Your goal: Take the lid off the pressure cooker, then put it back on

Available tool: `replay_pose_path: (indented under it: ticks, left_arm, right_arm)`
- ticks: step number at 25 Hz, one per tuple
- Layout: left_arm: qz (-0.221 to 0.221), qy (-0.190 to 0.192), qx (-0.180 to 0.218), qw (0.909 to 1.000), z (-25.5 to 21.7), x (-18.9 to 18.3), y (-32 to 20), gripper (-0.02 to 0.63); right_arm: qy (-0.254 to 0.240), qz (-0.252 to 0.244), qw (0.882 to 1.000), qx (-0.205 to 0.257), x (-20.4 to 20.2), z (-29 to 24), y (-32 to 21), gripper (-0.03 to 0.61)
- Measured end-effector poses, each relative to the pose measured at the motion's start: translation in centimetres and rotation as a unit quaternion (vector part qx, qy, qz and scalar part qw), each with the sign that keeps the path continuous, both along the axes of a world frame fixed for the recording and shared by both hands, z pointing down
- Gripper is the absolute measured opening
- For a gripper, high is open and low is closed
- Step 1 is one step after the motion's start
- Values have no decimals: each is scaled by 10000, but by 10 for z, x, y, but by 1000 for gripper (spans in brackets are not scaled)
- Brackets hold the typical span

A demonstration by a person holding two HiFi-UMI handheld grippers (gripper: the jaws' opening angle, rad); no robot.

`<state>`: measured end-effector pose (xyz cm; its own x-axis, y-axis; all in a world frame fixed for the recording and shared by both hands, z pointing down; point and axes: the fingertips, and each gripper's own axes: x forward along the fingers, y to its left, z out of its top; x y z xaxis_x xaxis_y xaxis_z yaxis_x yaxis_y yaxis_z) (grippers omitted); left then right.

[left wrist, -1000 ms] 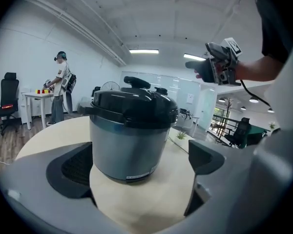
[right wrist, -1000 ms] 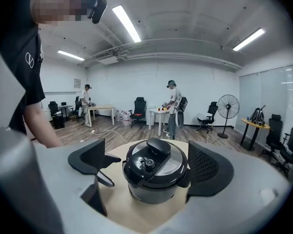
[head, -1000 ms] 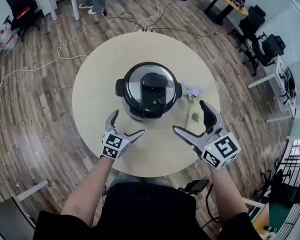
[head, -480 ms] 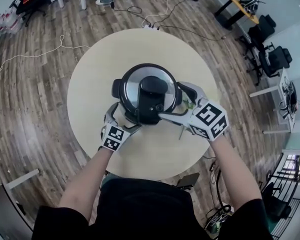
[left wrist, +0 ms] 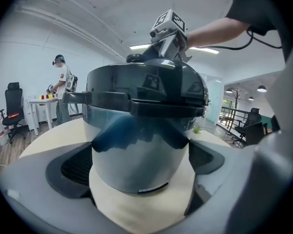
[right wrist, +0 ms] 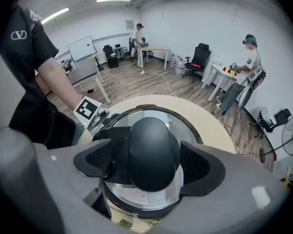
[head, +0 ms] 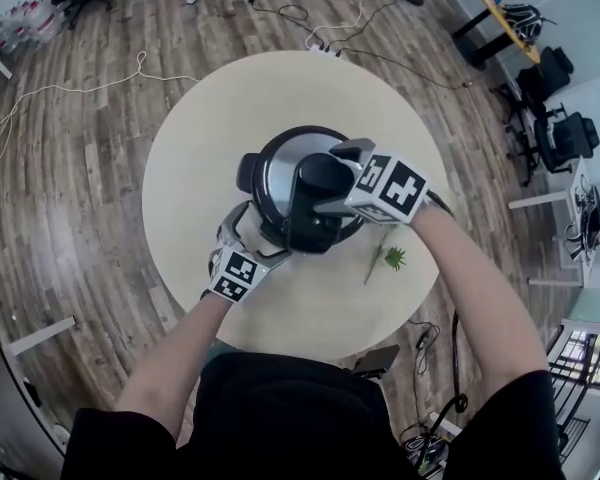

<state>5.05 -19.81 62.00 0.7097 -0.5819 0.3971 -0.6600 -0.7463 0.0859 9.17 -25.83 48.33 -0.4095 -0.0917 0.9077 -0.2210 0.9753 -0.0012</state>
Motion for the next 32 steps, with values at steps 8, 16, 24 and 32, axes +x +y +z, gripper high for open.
replay_pose_path:
  ticks: [8,16,24,32]
  left_arm:
    - [-23,32,5,10000,6,0,1,591]
    - [-110,2,35,9999,9,0,1,591]
    - [-177,28,-3,9998,12,2,3,591]
    - [-159,54,-33,9999,12,4,4,591]
  right_arm:
    - [335,9,9991,-254,-6,13,-8,296]
    - [655,743,9943,-387,-7,15,-12,301]
    - [495,3111,9479,-468,0,15,-24,308]
    - [556,2907,9540,-480,3,14,-23,308]
